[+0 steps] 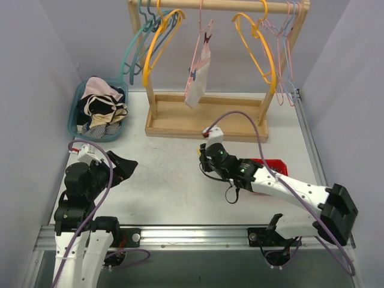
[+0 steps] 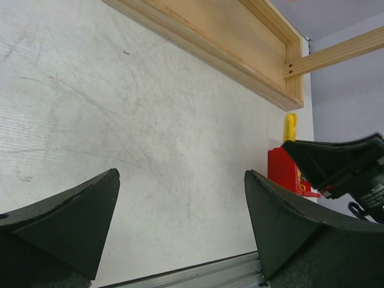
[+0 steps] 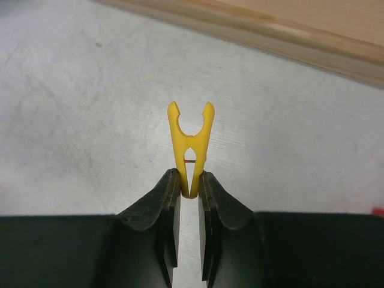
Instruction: Remove the underwear clipped to the hanger
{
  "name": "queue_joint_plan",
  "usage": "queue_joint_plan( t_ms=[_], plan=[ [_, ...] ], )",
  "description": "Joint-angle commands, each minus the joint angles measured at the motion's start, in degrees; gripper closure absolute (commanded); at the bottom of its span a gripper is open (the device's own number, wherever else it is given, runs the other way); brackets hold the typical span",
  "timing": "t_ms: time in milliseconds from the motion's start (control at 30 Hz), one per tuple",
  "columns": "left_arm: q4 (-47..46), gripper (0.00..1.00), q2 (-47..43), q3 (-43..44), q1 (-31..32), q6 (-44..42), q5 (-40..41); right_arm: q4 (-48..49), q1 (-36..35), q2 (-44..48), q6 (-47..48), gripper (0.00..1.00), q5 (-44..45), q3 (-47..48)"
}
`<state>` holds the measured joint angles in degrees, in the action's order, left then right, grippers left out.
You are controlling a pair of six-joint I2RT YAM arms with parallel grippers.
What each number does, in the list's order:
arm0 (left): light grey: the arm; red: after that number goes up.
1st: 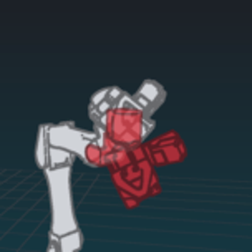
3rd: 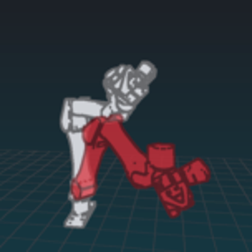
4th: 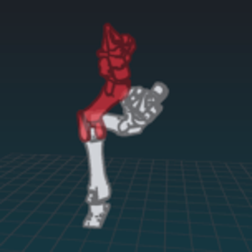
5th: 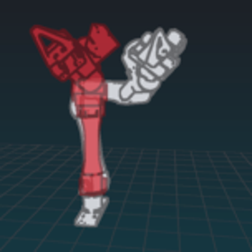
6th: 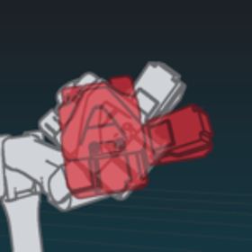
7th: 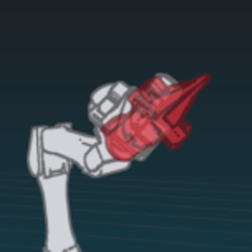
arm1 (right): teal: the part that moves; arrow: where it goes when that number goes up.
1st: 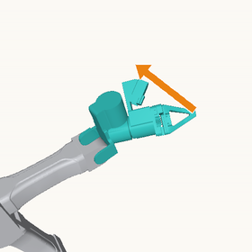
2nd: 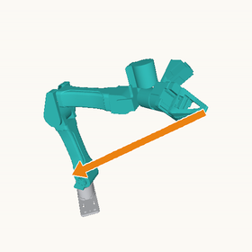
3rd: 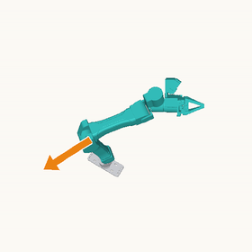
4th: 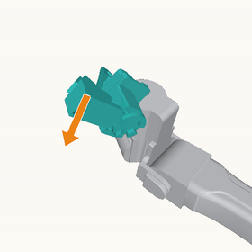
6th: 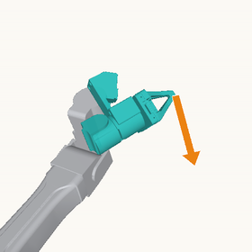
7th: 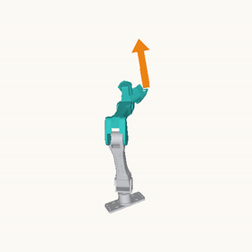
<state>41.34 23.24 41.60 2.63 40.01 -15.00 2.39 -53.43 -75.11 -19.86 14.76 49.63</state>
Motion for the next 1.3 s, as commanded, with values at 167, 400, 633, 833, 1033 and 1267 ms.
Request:
queue_joint_plan(
  t_ms=[167,400,633,833,1033,1267],
  plan=[
    [-5.1,0.06,2.0,-0.8,-0.3,1.3,-1.9,-32.3,1.6,8.7,-46.5,1.0,29.5,-5.8],
    [-5.6,0.06,2.5,-1.2,-0.2,1.9,-2.7,-44.5,7.5,20.2,-60.4,1.0,34.5,-9.2],
    [-6.5,0.06,2.4,-1.6,-0.2,3.2,-3.8,-46.4,15.1,28.9,-56.3,1.0,36.1,-9.5],
    [-7.9,0.06,3.0,-2.8,-0.2,3.6,-5.7,-46.3,17.0,26.5,-55.2,0.37,34.4,-9.3],
    [-8.6,0.06,3.6,-2.7,-0.3,3.3,-6.6,-42.3,17.0,25.0,-48.9,0.11,34.7,-6.7],
    [-12.9,0.06,4.5,-3.3,-0.2,3.4,-9.2,-15.1,17.0,25.2,-17.0,0.09,13.7,-6.4]
  ],
)
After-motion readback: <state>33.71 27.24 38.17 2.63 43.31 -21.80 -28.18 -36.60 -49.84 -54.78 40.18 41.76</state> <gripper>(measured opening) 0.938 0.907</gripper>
